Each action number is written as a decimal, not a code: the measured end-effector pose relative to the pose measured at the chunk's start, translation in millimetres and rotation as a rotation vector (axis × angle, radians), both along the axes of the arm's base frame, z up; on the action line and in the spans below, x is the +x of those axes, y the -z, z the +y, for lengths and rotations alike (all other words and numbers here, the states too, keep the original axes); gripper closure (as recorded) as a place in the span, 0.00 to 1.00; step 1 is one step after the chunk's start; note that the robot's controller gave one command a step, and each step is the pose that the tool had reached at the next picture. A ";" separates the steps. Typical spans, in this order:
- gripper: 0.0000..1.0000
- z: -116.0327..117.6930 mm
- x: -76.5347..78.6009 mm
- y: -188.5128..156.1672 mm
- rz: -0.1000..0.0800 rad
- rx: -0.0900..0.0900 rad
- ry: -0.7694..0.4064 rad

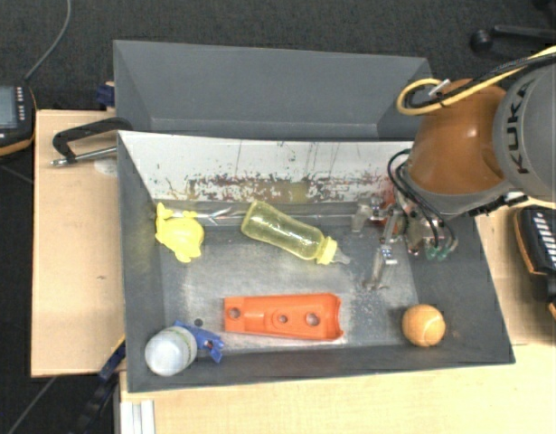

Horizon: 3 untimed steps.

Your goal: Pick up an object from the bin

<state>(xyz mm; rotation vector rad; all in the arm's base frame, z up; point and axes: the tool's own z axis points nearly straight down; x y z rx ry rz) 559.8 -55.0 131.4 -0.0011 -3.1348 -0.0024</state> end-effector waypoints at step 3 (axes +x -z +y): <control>0.00 47.3 -5.7 47.9 -0.009 0.002 -0.128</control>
Offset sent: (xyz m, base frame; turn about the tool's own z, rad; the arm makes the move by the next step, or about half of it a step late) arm 0.0289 0.0770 -0.0614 -0.2496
